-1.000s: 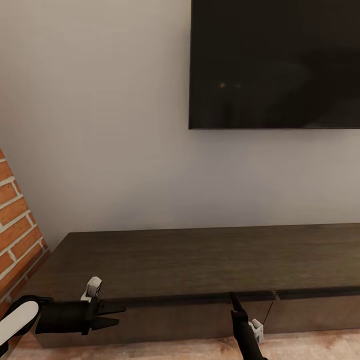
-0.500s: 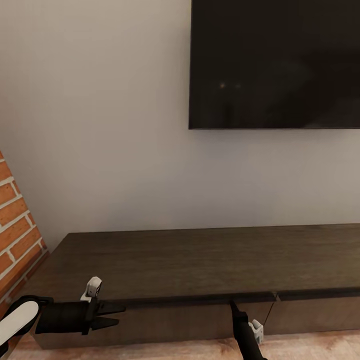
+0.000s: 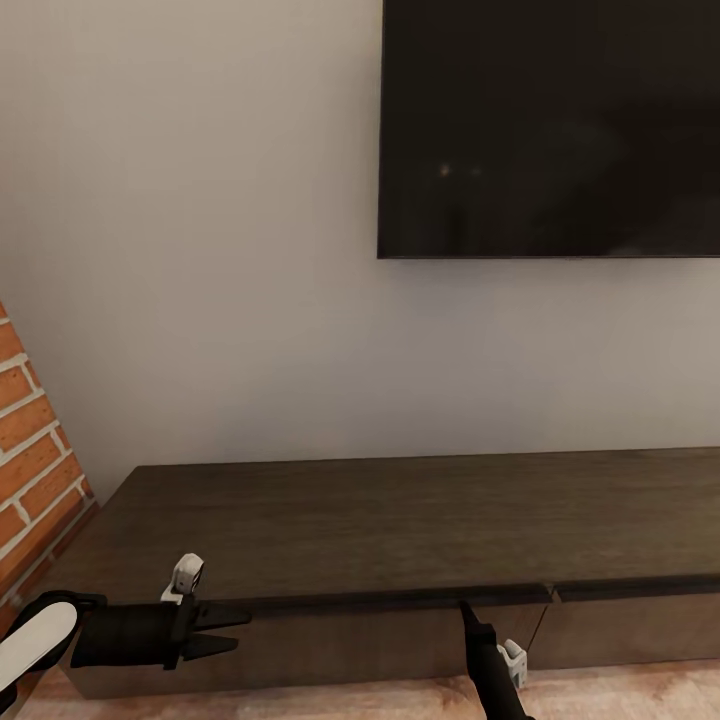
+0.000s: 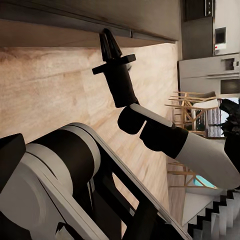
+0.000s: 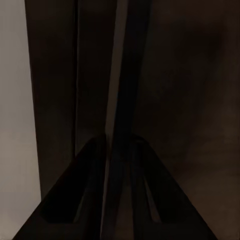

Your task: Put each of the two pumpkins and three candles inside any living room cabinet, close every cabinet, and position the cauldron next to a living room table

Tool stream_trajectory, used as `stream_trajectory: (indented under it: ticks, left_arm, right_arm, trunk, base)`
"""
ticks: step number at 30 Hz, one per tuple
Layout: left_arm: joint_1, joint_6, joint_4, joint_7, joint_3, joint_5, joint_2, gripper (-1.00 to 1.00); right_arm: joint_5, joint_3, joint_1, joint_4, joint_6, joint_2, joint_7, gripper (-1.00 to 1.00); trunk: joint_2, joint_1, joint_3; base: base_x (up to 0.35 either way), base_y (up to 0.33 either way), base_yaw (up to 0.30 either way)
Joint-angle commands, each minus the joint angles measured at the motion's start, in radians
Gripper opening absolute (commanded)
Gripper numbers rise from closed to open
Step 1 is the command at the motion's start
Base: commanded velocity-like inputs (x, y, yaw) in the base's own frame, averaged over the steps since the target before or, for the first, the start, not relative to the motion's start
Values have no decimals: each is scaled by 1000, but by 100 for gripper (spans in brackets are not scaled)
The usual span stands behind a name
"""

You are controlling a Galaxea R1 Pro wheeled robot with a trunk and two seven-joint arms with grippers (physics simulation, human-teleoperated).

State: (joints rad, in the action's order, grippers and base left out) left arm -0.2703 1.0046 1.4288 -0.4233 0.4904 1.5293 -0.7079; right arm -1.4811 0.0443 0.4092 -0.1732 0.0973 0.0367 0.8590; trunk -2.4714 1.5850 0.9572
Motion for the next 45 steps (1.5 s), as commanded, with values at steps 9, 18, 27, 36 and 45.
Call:
stream_trajectory:
  ticks: [9, 18, 27, 36, 45]
  left_arm:
    - [-1, 0, -1, -8, 2, -5, -1, 100]
    - [-1, 0, -1, -8, 2, -5, -1, 100]
    - [-1, 0, -1, -8, 2, -5, -1, 100]
    - [-1, 0, -1, -8, 2, -5, -1, 100]
    - [-1, 0, -1, -8, 2, -5, -1, 100]
  right_arm:
    - [-4, 8, 1, -2, 9, 0, 8, -100]
    - [-4, 8, 2, -2, 10, 0, 8, -100]
    - [-4, 8, 2, -2, 10, 0, 8, -100]
    - [-4, 8, 2, -2, 10, 0, 8, -100]
    - [-4, 8, 2, -2, 10, 0, 8, -100]
  trunk:
    - [-1, 0, 1]
    - [-1, 0, 1]
    - [-1, 0, 1]
    - [-1, 0, 1]
    - [-1, 0, 1]
  base:
    - [0, 0, 0]
    - [-27, 0, 0]
    - [-92, 0, 0]
    - [-169, 0, 0]
    - [-200, 0, 0]
